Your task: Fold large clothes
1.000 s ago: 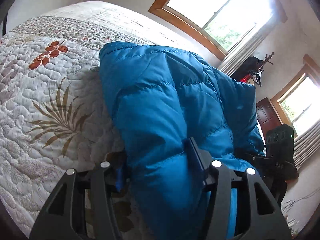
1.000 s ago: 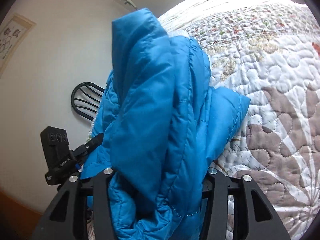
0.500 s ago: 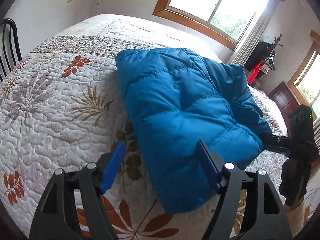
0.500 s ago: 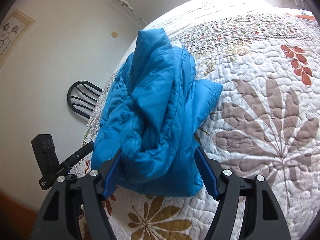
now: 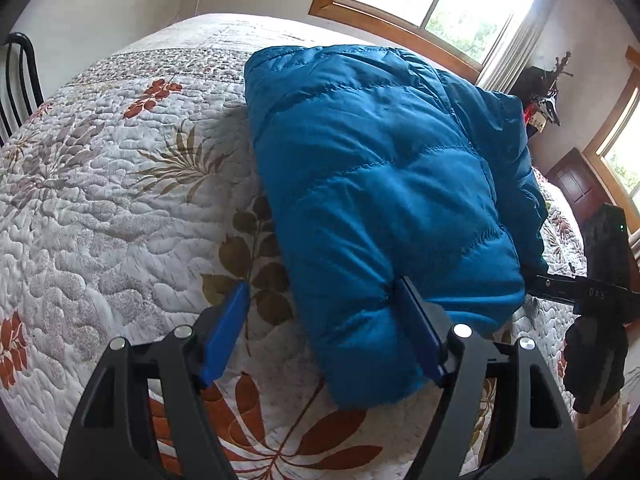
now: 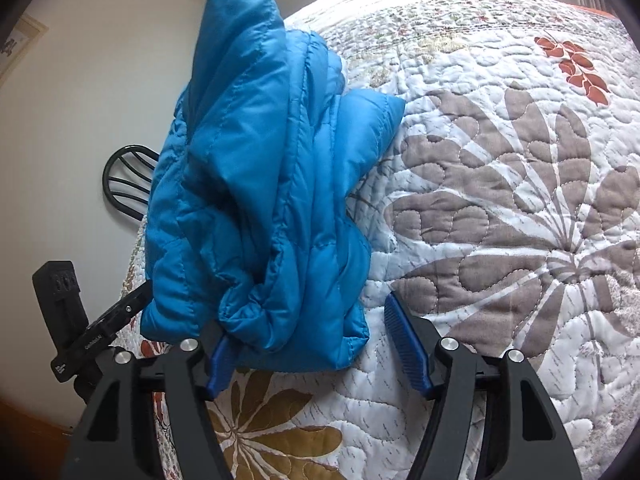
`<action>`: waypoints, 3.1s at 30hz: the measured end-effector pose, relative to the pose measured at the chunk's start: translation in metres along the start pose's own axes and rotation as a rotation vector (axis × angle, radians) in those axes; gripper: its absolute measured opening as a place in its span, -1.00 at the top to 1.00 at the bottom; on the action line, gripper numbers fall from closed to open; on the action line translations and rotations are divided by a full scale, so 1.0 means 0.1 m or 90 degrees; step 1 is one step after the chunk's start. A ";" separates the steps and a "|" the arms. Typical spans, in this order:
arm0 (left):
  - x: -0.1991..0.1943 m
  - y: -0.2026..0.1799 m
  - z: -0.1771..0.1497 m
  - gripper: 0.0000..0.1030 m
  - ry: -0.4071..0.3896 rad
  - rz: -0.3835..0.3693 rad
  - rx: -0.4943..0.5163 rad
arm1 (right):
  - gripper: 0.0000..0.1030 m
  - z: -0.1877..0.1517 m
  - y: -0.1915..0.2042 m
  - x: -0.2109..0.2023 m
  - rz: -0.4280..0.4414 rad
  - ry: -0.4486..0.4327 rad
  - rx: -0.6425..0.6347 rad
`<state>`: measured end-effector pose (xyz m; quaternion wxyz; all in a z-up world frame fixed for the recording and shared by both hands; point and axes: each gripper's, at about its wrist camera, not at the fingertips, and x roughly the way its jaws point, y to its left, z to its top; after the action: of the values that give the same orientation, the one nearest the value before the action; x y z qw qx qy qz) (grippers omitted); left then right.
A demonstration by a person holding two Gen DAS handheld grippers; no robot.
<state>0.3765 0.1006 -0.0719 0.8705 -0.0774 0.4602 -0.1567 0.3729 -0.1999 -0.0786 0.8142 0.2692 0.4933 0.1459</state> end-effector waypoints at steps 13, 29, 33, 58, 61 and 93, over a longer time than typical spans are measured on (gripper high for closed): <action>-0.81 -0.39 -0.35 -0.80 -0.048 0.139 0.022 | -0.92 -0.53 0.83 -0.79 -0.195 -0.092 -0.154; -1.52 -0.71 -0.94 -0.91 -0.126 0.199 0.038 | -0.92 -1.37 1.17 -1.18 -0.254 -0.137 -0.179; -1.60 -0.77 -1.09 -0.91 -0.125 0.199 0.048 | -0.92 -1.50 1.23 -1.22 -0.259 -0.139 -0.175; -2.05 -0.91 -1.53 -0.91 -0.160 0.212 0.056 | -0.92 -2.02 1.41 -1.56 -0.264 -0.162 -0.161; -2.08 -0.89 -1.55 -0.91 -0.162 0.215 0.053 | -0.92 -2.04 1.41 -1.59 -0.265 -0.166 -0.160; -2.10 -0.90 -1.56 -0.91 -0.160 0.204 0.060 | -0.92 -2.08 1.48 -1.58 -0.270 -0.164 -0.165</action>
<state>0.1187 0.0901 0.0277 0.9375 0.0187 0.3464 -0.0264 0.1197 -0.0976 0.0456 0.9102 0.0696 0.4082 -0.0014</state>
